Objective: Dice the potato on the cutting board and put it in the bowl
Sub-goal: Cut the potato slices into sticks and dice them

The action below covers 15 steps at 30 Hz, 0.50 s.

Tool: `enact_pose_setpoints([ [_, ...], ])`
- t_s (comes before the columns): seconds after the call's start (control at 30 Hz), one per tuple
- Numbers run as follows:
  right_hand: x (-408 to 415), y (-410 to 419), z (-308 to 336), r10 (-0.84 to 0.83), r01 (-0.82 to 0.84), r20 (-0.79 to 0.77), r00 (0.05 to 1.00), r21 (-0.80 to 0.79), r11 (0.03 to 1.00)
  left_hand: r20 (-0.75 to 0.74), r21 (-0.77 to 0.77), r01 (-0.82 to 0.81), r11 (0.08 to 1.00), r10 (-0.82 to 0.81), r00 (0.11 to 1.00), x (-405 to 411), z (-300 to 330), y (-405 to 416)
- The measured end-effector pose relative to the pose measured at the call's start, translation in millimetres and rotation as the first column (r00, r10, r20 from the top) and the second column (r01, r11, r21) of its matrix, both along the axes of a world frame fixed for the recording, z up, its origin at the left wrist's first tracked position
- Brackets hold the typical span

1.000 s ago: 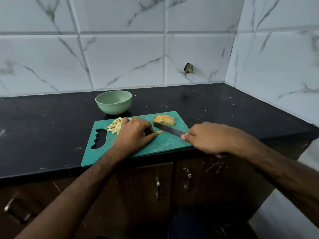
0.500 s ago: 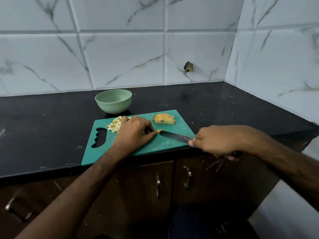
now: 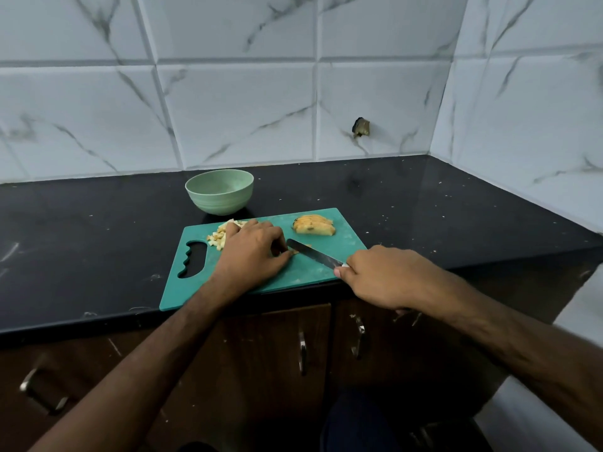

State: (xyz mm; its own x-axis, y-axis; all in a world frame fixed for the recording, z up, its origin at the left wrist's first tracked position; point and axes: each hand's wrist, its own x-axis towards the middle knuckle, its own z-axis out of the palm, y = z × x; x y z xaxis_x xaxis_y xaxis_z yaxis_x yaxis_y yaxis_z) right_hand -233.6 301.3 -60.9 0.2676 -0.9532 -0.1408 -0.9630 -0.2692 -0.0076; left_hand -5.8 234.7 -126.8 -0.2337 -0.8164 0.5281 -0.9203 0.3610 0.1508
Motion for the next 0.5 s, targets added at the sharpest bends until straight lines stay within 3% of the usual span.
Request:
enact_pose_setpoints([
  [0.1,1.7,4.1,-0.2,0.009,-0.009,0.001,1.000,0.030,1.000,-0.095,0.066,-0.019,0.998,0.025,0.995,-2.9,1.1,-2.4],
  [0.33,-10.9,10.4,22.7,-0.039,0.027,0.052,0.998,0.221,0.975,-0.109,0.049,-0.025,0.998,0.030,0.994,-1.9,0.2,-1.3],
  [0.5,-17.5,5.9,31.4,-0.017,0.009,0.041,0.999,0.180,0.984,-0.082,0.013,-0.026,1.000,0.027,0.996,3.6,-0.8,5.3],
])
